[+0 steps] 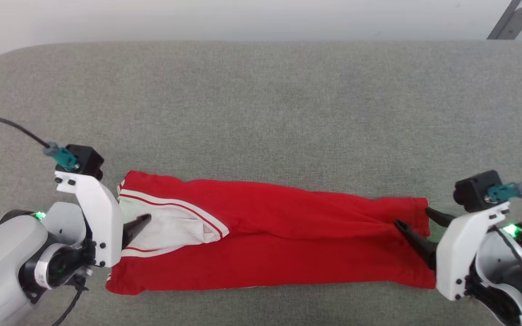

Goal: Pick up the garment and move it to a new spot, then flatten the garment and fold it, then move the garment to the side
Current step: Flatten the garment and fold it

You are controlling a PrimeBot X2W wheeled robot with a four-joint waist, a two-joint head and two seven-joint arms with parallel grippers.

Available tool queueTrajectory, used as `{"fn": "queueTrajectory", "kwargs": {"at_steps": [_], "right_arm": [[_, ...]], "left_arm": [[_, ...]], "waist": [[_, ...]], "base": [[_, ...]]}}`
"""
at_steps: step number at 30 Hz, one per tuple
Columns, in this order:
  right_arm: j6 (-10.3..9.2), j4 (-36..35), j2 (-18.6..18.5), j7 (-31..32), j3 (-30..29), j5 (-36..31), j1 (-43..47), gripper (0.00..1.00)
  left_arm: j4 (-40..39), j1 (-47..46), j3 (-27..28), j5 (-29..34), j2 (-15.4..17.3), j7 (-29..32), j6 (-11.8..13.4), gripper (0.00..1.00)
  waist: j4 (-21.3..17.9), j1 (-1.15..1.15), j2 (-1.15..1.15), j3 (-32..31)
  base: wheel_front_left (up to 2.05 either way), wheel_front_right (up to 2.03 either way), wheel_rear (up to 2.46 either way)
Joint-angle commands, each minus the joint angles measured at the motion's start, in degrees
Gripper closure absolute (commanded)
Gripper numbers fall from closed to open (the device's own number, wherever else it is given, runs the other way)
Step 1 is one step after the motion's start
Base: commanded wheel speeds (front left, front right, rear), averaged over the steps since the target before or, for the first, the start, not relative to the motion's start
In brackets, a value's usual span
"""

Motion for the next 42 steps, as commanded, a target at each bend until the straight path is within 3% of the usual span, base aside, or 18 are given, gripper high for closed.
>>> {"fn": "queueTrajectory", "kwargs": {"at_steps": [1,10,18,24,28,29,30,31,35,42], "right_arm": [[0.01,-0.7,0.1,0.8,-0.9,0.4,0.9,0.00],[0.01,-1.6,1.7,5.2,-9.3,0.2,3.5,0.00],[0.01,6.3,1.8,6.4,-11.2,1.0,1.3,0.00],[0.01,13.7,2.4,7.8,-9.1,3.2,-1.1,0.00],[0.08,18.8,3.4,9.9,-6.0,6.3,-2.0,0.00],[0.09,19.7,3.6,10.5,-5.1,7.0,-2.1,0.18],[0.17,20.3,3.7,10.9,-4.3,7.9,-2.3,0.64],[0.20,20.5,3.8,11.0,-3.8,8.7,-2.6,1.00],[0.20,20.6,3.6,11.8,-4.0,11.0,-3.3,1.00],[0.12,17.1,1.2,13.4,-9.1,15.4,-4.7,1.00]], "left_arm": [[-0.1,1.2,0.5,0.5,0.2,-2.0,-0.6,0.00],[-2.2,6.1,4.4,5.5,0.4,-22.5,-3.2,0.00],[-2.2,11.2,7.5,9.4,-0.9,-39.7,-1.9,0.00],[-1.3,14.9,12.1,12.5,-4.0,-44.2,-0.3,0.00],[-1.4,19.3,20.4,18.4,-8.9,-44.4,-0.6,0.00],[-1.5,20.9,22.6,19.9,-10.3,-44.4,-1.3,0.00],[-1.6,22.3,25.1,21.9,-11.9,-44.4,-1.8,0.00],[-1.7,23.7,27.3,23.5,-13.2,-44.4,-2.6,0.00],[-1.4,28.2,33.4,28.1,-17.3,-44.4,-4.9,0.00],[-0.2,36.0,44.7,36.9,-26.0,-44.4,-11.5,0.00]], "waist": [[0.0,0.00,0.00,-0.5],[1.7,0.00,0.00,-1.2],[4.9,0.00,0.00,0.2],[7.2,0.00,0.00,1.6],[8.5,0.00,0.00,2.1],[8.7,0.00,0.00,2.2],[8.9,0.00,0.00,2.2],[9.1,0.00,0.00,2.2],[9.3,0.00,0.00,2.1],[8.7,0.00,0.00,0.7]], "base": [[0.00,0.00,0.00],[0.00,0.00,0.00],[0.00,0.00,0.00],[0.00,0.00,0.00],[0.00,0.00,0.00],[0.00,0.00,0.00],[0.00,0.00,0.00],[0.00,0.00,0.00],[0.00,0.00,0.00],[0.00,0.00,0.00]]}}
